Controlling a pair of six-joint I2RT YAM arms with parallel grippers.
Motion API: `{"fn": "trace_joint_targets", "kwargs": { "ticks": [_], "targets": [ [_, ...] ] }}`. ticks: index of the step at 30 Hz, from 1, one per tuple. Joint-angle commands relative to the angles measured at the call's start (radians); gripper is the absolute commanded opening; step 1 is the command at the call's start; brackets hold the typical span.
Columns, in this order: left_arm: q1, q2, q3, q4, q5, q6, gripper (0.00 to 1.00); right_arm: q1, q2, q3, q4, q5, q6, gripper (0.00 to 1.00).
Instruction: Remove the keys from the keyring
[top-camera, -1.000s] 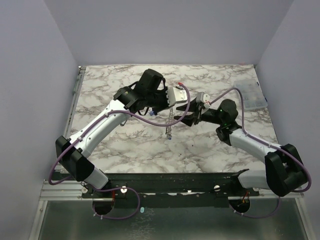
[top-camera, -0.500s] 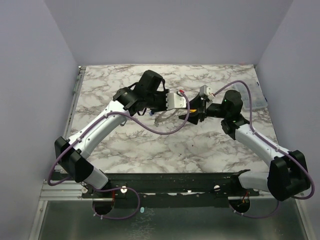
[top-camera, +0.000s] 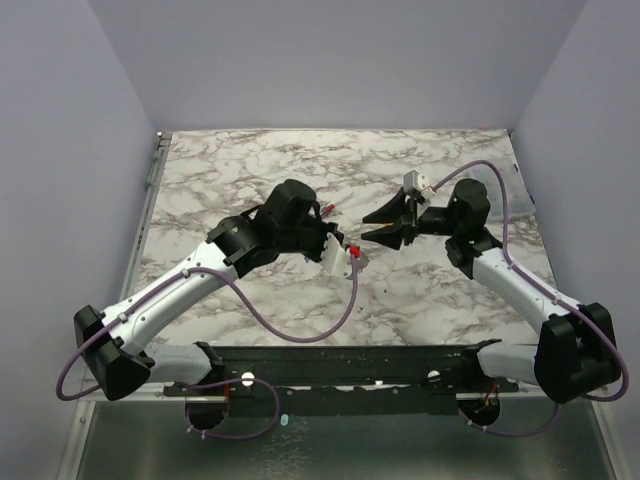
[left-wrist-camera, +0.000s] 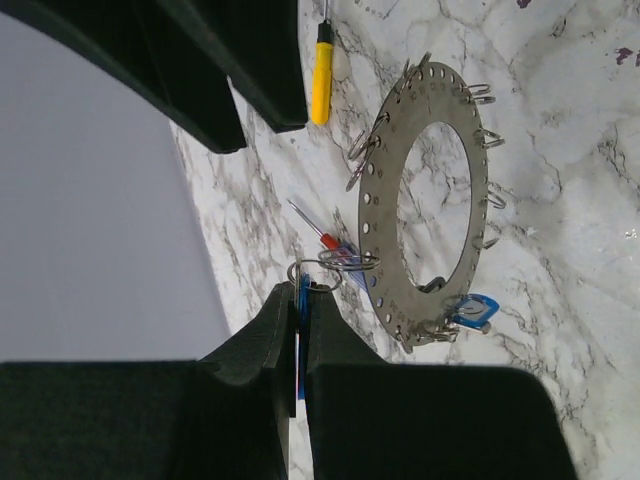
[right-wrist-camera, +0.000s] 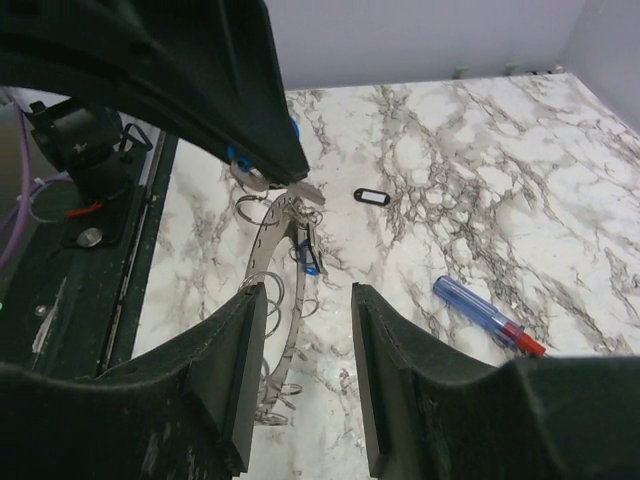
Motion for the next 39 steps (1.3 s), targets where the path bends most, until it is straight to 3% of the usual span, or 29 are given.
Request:
{"fn": "trace_joint_targets", "kwargs": {
  "ticks": [1, 7, 18, 29, 39],
  "targets": [
    [-0.062, -0.093, -0.098, 0.170, -0.066, 0.178, 0.00, -0.005, -0.014, -0.015, 0.093, -0.055, 0.053, 0.46],
    [-0.105, -0.108, -0.115, 0.230, -0.083, 0.171, 0.00, -0.003, -0.002, -0.091, 0.295, -0.088, 0.193, 0.42],
    [-0.119, -0.070, -0.097, 0.244, -0.077, 0.147, 0.00, 0.009, -0.011, -0.093, 0.285, -0.044, 0.179, 0.35],
    [-0.122, -0.039, -0.097, 0.260, -0.058, 0.127, 0.00, 0.036, -0.007, -0.090, 0.299, -0.050, 0.175, 0.34],
    [-0.133, -0.023, -0.107, 0.280, -0.040, 0.112, 0.00, 0.063, 0.003, -0.088, 0.201, -0.033, 0.037, 0.34]
  ]
}}
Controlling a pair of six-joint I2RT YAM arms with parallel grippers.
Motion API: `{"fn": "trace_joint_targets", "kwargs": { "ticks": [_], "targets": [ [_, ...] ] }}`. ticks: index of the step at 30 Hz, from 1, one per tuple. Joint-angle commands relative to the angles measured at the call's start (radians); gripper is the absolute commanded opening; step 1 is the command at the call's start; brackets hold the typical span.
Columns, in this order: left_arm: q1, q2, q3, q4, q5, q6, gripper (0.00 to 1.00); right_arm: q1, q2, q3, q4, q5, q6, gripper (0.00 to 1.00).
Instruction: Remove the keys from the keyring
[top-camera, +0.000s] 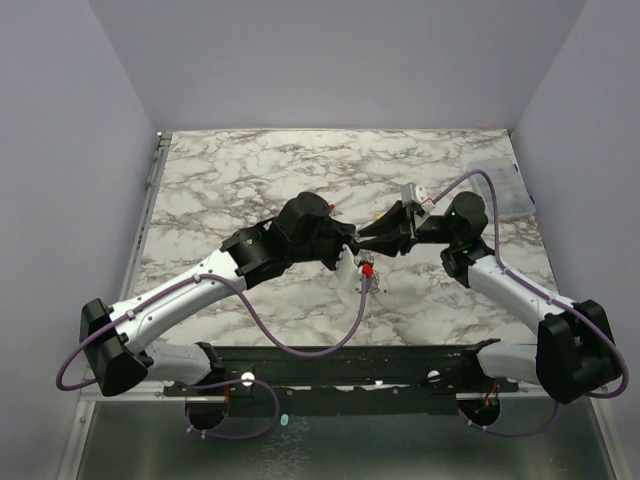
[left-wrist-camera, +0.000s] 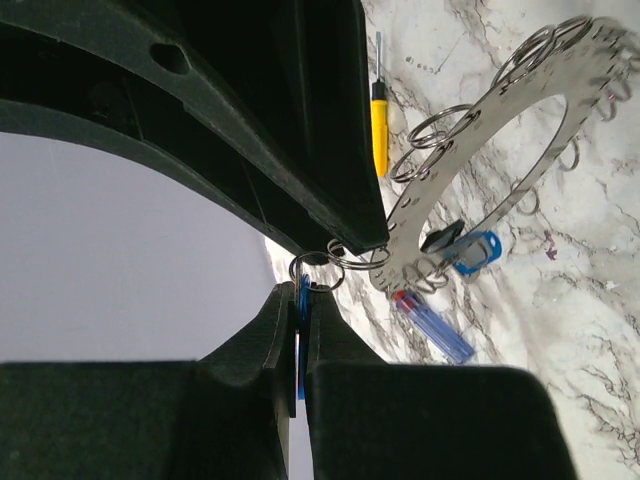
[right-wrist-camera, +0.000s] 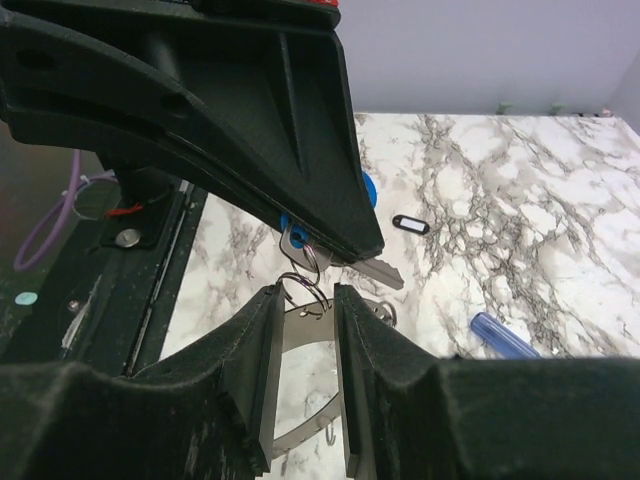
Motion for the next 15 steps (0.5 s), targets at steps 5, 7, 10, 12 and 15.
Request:
{"fn": "trace_joint_targets", "kwargs": {
  "ticks": [5, 7, 10, 12, 15],
  "targets": [
    [-0.017, 0.006, 0.004, 0.053, 0.024, -0.014, 0.00, 0.027, 0.005, 0.001, -0.070, 0.021, -0.127, 0.26],
    [-0.018, 0.003, 0.002, 0.056, 0.021, -0.015, 0.00, 0.028, 0.006, 0.000, -0.074, 0.022, -0.136, 0.21],
    [-0.017, 0.000, -0.001, 0.061, 0.010, -0.026, 0.00, 0.031, 0.006, -0.004, -0.080, 0.027, -0.148, 0.15],
    [-0.017, -0.005, -0.003, 0.063, 0.003, -0.026, 0.00, 0.031, 0.004, -0.007, -0.081, 0.033, -0.152, 0.11],
    [-0.017, -0.014, -0.004, 0.063, -0.005, -0.034, 0.00, 0.030, 0.003, -0.009, -0.090, 0.042, -0.159, 0.06]
  ]
}}
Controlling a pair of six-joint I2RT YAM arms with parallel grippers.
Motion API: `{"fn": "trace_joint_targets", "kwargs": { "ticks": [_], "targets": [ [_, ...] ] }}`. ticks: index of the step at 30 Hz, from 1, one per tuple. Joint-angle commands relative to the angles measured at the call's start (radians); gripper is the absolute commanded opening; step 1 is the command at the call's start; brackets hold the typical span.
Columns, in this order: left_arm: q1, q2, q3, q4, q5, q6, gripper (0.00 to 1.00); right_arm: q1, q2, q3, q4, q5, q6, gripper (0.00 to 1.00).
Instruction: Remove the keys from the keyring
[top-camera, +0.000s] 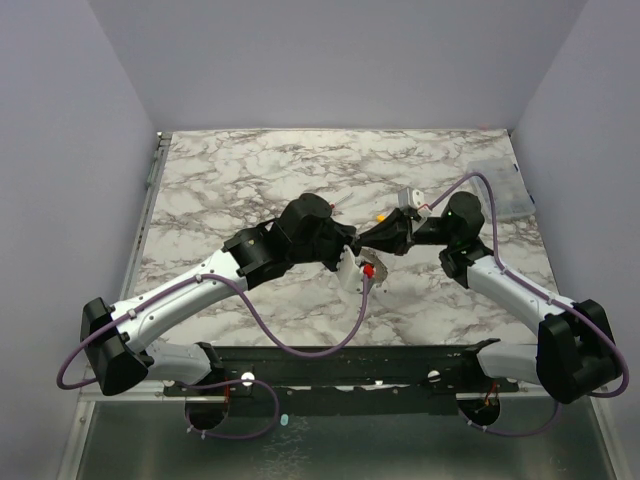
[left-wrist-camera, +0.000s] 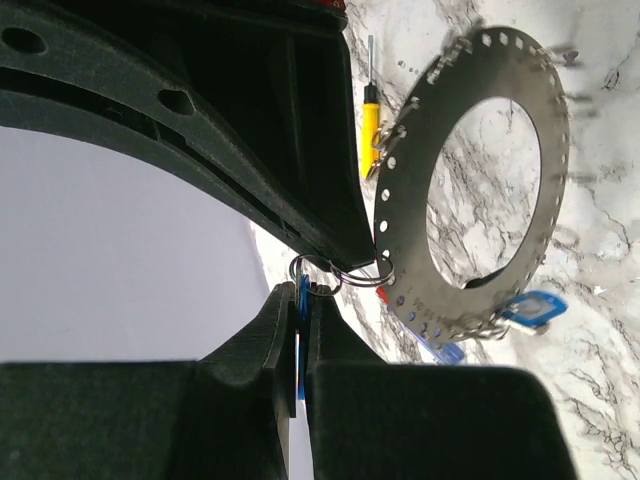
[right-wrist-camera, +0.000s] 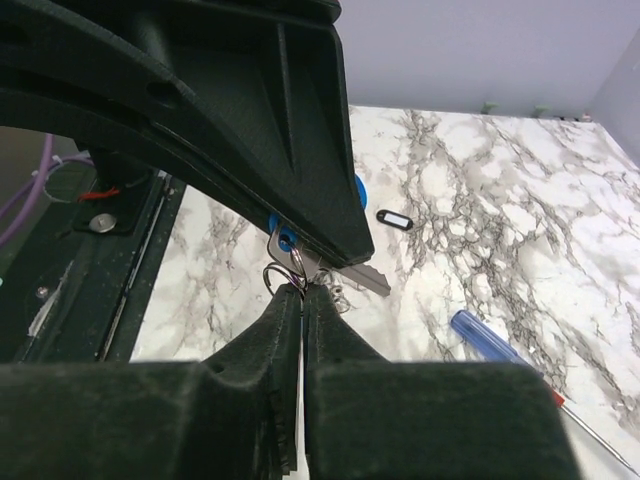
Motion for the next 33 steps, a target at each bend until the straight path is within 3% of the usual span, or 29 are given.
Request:
{"fn": "trace_joint_targets", "kwargs": {
  "ticks": [1, 10, 21, 30, 33],
  "targets": [
    [-0.006, -0.024, -0.002, 0.058, -0.008, -0.015, 0.00, 0.011, 0.004, -0.008, -0.030, 0.029, -0.026, 0.03],
    [-0.006, -0.079, -0.049, 0.055, -0.049, -0.033, 0.00, 0.007, 0.007, -0.019, 0.022, 0.071, 0.042, 0.01],
    [-0.006, -0.112, -0.109, 0.010, -0.024, 0.005, 0.00, -0.026, 0.011, -0.044, 0.177, 0.104, 0.238, 0.01],
    [-0.008, -0.074, -0.046, 0.008, -0.019, -0.024, 0.00, -0.030, 0.020, -0.067, 0.203, 0.077, 0.217, 0.01],
    [-0.008, -0.062, -0.021, 0.008, -0.020, -0.030, 0.00, -0.031, 0.016, -0.069, 0.194, 0.060, 0.185, 0.11]
  ]
}}
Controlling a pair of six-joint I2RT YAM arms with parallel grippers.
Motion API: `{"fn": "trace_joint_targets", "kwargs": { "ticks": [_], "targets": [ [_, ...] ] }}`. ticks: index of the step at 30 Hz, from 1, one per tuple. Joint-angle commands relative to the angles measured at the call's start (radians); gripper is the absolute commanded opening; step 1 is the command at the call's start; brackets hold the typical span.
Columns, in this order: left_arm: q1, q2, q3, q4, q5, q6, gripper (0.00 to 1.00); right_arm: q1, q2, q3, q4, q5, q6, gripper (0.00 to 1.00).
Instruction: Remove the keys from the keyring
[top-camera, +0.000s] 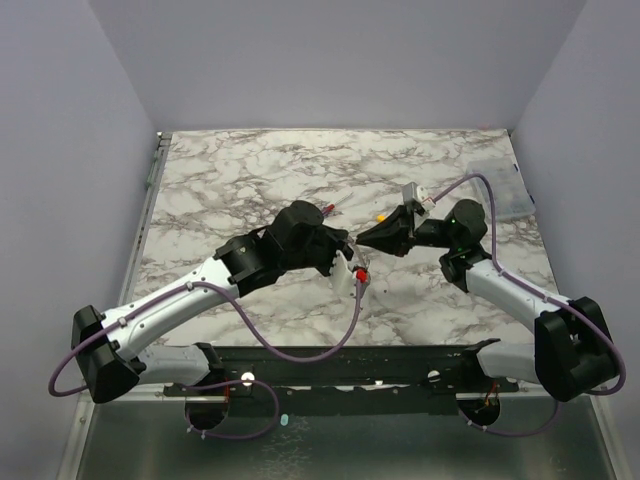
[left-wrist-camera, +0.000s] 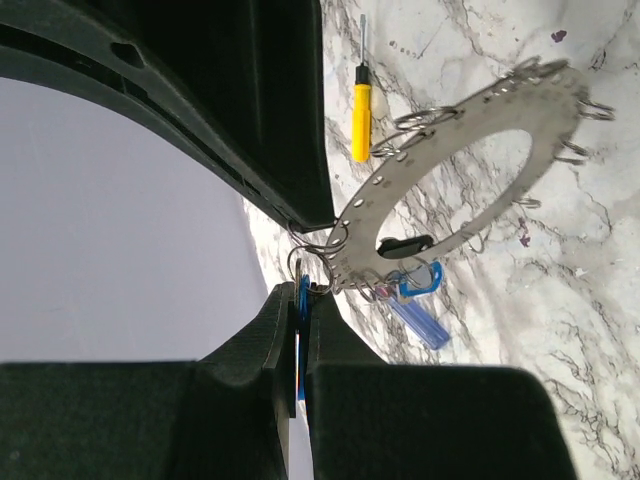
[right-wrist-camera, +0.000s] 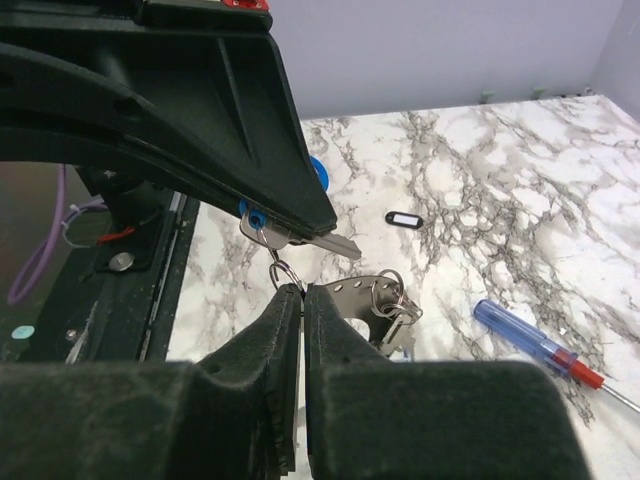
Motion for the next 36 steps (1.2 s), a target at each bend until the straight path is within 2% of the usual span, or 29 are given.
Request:
{"fn": "trace_joint_targets", "kwargs": {
  "ticks": [1, 4, 9, 13, 19, 29, 34, 36],
  "targets": [
    [-0.006, 0.013, 0.065, 0.000, 0.016, -0.016, 0.00, -0.008, 0.004, -0.014, 0.031, -0.011, -0.043, 0.13],
    [-0.007, 0.022, 0.071, 0.000, 0.022, -0.009, 0.00, -0.008, -0.001, -0.014, 0.032, -0.019, -0.047, 0.17],
    [-0.009, 0.031, 0.076, 0.000, 0.030, -0.003, 0.00, -0.007, -0.005, -0.014, 0.041, -0.034, -0.047, 0.31],
    [-0.011, 0.033, 0.077, 0.000, 0.030, -0.001, 0.00, -0.006, -0.004, -0.020, 0.064, -0.051, -0.037, 0.36],
    [-0.014, 0.038, 0.077, 0.000, 0.028, 0.001, 0.00, 0.003, -0.007, -0.025, 0.079, -0.085, -0.039, 0.36],
    [-0.016, 0.049, 0.084, 0.000, 0.030, -0.001, 0.00, 0.021, -0.010, -0.012, 0.014, -0.080, -0.103, 0.35],
    [-0.016, 0.054, 0.091, 0.000, 0.026, -0.011, 0.00, 0.026, -0.013, -0.003, -0.044, -0.081, -0.147, 0.28],
    [-0.015, 0.051, 0.097, 0.000, 0.020, -0.023, 0.00, 0.025, -0.012, 0.001, -0.065, -0.083, -0.175, 0.22]
  ]
}}
